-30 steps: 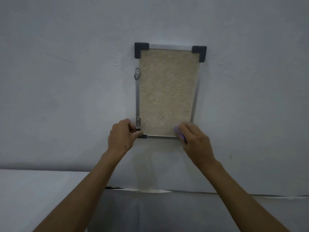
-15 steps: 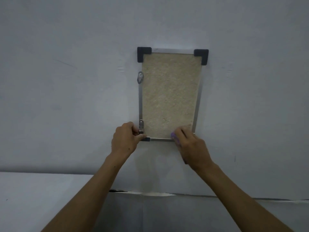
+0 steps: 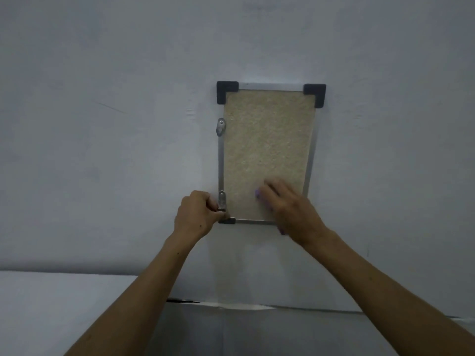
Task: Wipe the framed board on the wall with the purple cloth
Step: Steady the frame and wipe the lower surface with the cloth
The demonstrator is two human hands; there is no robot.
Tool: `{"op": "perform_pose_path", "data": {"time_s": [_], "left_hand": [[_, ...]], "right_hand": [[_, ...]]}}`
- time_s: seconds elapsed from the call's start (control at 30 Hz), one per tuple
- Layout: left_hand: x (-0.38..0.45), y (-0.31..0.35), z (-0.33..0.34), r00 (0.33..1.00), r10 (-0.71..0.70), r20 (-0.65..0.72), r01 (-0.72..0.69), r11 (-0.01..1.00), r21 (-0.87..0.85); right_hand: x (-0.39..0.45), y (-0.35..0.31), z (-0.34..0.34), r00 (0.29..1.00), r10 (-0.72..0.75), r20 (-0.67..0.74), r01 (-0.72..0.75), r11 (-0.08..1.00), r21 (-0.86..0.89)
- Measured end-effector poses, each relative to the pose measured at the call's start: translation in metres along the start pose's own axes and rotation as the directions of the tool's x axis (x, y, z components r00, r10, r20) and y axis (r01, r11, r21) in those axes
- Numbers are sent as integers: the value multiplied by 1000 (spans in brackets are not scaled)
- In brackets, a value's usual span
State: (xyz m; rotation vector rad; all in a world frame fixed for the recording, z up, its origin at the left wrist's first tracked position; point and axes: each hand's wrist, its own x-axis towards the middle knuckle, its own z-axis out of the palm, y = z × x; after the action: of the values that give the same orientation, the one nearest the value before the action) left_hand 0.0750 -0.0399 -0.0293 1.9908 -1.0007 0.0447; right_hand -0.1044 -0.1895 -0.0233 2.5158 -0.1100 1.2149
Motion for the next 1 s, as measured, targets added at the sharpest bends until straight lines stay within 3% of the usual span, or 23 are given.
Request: {"op": "perform_pose_path", "data": {"time_s": [0.07, 0.13, 0.2, 0.27, 0.37, 0.43, 0.5, 0.6, 0.7, 0.8, 0.87, 0.93, 1.0], "left_hand": [[1, -1, 0, 1000, -3, 7, 3, 1000, -12], [0, -1, 0, 1000, -7, 9, 7, 1000, -18], [-1, -1, -1, 1000, -6, 14, 7, 1000, -22], [-1, 0, -1, 1000, 0, 7, 0, 1000, -19], [-2, 0, -2, 1000, 4, 2, -4, 1000, -31], [-2, -1, -2, 1000, -3, 22, 3, 999, -35], [1, -1, -3, 999, -17, 43, 19, 999, -44], [3, -3, -3, 998, -31, 56, 34, 998, -57], [2, -5, -2, 999, -17, 49, 20, 998, -67], [-1, -3, -2, 1000, 11, 27, -9, 999, -51], [-1, -3, -3, 1000, 17, 21, -16, 999, -35], [0, -4, -5, 999, 20, 40, -18, 999, -35], [2, -7, -6, 997, 15, 76, -12, 999, -39]], "right_hand": [[16, 4, -8, 964, 190, -186, -180, 981, 70], [20, -2, -3, 911, 315, -265, -293, 949, 120], [6, -18, 13, 946, 250, -205, -242, 968, 63], [-15, -34, 28, 998, 65, -25, -65, 998, -5], [-26, -34, 28, 984, -109, 142, 109, 994, 7], [-7, -25, 16, 989, -79, 123, 73, 996, 52], [19, -15, 0, 1000, 18, -2, -18, 998, 55], [43, -10, -10, 960, 199, -199, -175, 976, 131], [20, -29, 9, 980, 162, -113, -149, 982, 115], [-13, -40, 28, 991, -73, 110, 59, 990, 124], [-13, -36, 28, 971, -154, 183, 128, 981, 149], [2, -28, 19, 971, -153, 184, 125, 980, 154], [26, -18, 5, 988, -123, 96, 113, 988, 104]]}}
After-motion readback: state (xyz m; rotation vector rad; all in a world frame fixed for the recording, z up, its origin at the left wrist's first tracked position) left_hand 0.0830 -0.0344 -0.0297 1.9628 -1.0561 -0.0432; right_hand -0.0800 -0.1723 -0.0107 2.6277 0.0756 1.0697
